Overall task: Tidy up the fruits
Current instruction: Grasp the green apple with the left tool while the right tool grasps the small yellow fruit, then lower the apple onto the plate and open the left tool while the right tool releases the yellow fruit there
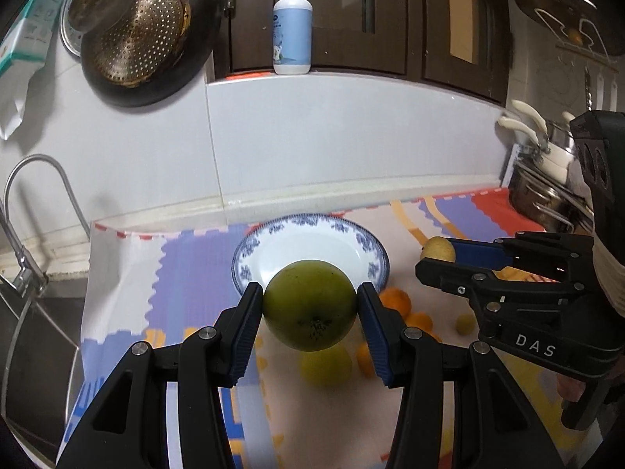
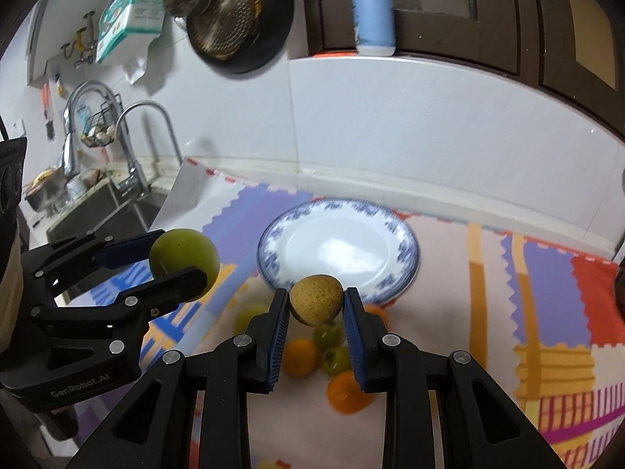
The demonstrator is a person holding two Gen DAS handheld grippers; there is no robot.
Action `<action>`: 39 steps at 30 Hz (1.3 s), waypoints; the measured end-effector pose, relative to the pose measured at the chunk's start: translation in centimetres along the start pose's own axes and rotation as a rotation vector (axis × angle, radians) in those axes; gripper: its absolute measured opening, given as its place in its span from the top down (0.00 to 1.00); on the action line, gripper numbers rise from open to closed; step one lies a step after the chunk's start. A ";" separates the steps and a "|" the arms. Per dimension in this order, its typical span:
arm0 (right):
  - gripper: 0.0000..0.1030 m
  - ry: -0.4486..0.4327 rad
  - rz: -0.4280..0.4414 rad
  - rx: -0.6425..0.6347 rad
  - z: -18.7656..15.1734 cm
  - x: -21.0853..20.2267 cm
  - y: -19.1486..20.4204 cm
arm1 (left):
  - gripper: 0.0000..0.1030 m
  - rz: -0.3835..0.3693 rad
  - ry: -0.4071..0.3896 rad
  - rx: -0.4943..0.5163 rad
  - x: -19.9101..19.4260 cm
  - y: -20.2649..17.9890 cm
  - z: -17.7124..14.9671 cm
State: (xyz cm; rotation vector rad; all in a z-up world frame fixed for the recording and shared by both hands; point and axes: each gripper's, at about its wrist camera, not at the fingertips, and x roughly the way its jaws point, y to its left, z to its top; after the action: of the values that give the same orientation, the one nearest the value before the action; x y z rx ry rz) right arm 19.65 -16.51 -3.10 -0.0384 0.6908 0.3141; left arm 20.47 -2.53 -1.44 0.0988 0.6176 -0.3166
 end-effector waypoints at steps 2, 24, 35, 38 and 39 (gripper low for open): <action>0.72 -0.022 0.004 -0.019 0.9 0.3 -0.5 | 0.52 0.003 -0.004 0.000 0.6 0.1 0.7; 0.72 0.030 -0.002 -0.028 7.3 9.0 -4.7 | 0.52 -0.002 0.075 -0.026 10.7 2.9 5.8; 0.72 0.161 0.010 -0.012 8.0 16.2 -6.7 | 0.52 -0.001 0.194 -0.018 18.1 3.9 6.2; 0.72 0.192 0.008 -0.006 7.9 17.7 -7.2 | 0.52 -0.018 0.232 -0.023 19.8 4.2 6.0; 0.72 0.202 0.008 -0.003 7.8 18.1 -7.4 | 0.52 -0.024 0.248 -0.023 20.5 4.3 5.9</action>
State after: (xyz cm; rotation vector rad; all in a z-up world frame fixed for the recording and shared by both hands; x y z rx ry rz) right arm 39.82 -17.54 -9.02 -0.0714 0.8905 0.3214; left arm 40.87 -4.94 -8.58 0.1092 0.8684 -0.3226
